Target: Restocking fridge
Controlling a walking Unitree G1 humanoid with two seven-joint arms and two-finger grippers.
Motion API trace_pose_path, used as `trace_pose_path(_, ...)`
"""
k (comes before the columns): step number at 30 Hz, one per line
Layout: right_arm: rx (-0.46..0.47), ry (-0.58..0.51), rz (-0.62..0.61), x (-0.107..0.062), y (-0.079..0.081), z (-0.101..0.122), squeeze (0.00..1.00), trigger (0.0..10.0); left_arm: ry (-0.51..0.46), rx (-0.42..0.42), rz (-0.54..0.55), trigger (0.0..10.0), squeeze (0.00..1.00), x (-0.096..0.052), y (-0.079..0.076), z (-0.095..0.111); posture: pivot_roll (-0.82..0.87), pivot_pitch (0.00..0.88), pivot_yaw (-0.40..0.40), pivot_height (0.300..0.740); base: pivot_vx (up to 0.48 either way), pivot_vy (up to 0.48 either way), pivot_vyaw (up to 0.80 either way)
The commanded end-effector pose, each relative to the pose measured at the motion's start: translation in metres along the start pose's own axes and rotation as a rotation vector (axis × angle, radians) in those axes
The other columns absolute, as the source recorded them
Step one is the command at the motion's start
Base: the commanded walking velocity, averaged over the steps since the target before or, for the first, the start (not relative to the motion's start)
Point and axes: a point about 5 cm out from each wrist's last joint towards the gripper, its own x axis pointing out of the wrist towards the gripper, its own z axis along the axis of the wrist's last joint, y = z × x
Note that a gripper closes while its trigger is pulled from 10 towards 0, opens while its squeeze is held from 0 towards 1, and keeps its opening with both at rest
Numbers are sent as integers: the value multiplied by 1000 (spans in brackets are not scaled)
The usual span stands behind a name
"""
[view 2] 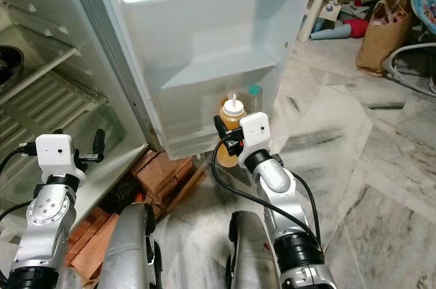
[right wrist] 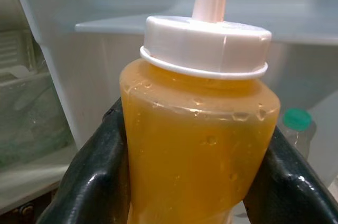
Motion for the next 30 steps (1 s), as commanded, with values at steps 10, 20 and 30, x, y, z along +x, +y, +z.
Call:
trace_pose_path(10,-23,-15,23,2,3,2,0,10000,-14,9,-5,10000,0,1,1,4,-31,139,0,568,147,0,0)
trace_pose_path(20,-47,-26,45,2,6,2,0,10000,-19,7,-13,10000,0,3,0,5,-32,134,0,568,388,0,80)
trace_pose_path(30,-48,-31,51,3,6,3,0,10000,-22,2,-19,10000,0,5,-2,6,-33,132,-2,568,415,0,168)
